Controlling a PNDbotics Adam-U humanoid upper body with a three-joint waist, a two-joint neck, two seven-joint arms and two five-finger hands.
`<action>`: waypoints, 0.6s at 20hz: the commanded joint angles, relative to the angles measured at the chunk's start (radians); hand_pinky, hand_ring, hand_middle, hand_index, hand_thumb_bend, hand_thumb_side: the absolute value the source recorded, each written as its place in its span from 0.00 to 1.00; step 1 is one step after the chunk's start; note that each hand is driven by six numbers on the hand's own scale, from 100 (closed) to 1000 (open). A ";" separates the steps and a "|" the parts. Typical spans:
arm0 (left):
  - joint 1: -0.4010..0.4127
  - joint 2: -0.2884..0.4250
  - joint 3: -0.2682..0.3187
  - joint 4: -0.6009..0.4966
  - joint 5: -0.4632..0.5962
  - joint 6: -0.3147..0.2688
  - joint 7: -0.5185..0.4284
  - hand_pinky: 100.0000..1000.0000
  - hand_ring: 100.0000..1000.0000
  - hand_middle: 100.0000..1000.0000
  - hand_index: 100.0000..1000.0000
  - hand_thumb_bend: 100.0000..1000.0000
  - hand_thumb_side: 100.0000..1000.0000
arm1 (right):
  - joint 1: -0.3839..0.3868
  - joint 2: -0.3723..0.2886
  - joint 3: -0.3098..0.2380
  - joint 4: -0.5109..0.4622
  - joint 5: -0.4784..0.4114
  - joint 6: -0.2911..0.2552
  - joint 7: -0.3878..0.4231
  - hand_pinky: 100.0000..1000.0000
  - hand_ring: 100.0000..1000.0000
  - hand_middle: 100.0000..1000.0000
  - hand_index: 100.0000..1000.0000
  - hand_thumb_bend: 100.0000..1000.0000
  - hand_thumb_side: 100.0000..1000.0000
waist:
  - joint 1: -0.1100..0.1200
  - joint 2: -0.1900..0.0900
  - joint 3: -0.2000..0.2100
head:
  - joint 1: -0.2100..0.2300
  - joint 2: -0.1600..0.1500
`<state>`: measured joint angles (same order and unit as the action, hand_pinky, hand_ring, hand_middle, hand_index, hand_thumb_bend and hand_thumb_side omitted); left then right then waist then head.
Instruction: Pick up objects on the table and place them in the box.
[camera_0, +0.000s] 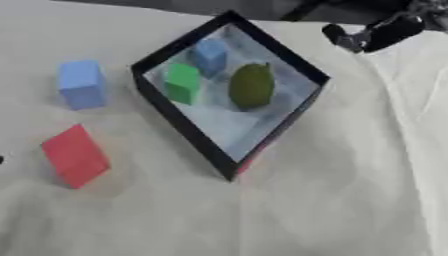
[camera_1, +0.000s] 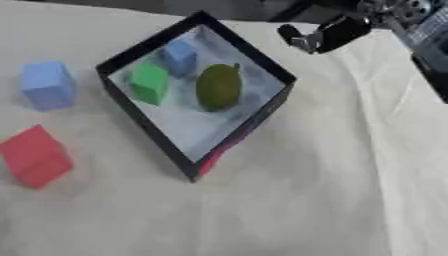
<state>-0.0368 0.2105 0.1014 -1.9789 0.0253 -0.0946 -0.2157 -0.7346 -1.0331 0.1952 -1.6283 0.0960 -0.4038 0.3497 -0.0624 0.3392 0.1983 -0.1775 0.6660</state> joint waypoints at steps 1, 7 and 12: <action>-0.015 0.071 0.009 -0.021 0.024 -0.052 0.018 0.91 0.78 0.76 0.78 0.00 0.70 | 0.060 -0.052 -0.107 -0.126 -0.070 0.072 -0.078 0.87 0.78 0.73 0.86 0.00 0.00 | 0.025 -0.041 -0.007 | 0.011 0.001; -0.034 0.219 0.031 -0.021 0.054 -0.179 0.093 0.91 0.82 0.80 0.79 0.00 0.60 | 0.241 -0.007 -0.258 -0.261 -0.147 0.167 -0.219 0.88 0.77 0.72 0.85 0.00 0.07 | 0.056 -0.045 -0.032 | 0.036 0.003; -0.026 0.337 0.027 -0.021 0.015 -0.180 0.108 0.93 0.86 0.83 0.83 0.00 0.57 | 0.355 0.046 -0.335 -0.311 -0.180 0.203 -0.274 0.89 0.77 0.72 0.85 0.00 0.35 | 0.075 -0.044 -0.044 | 0.057 0.004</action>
<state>-0.0608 0.4932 0.1200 -1.9793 0.0515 -0.2733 -0.1120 -0.3748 -0.9762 -0.1058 -1.9118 -0.0712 -0.2079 0.0918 -0.0023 0.3307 0.1544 -0.1271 0.6682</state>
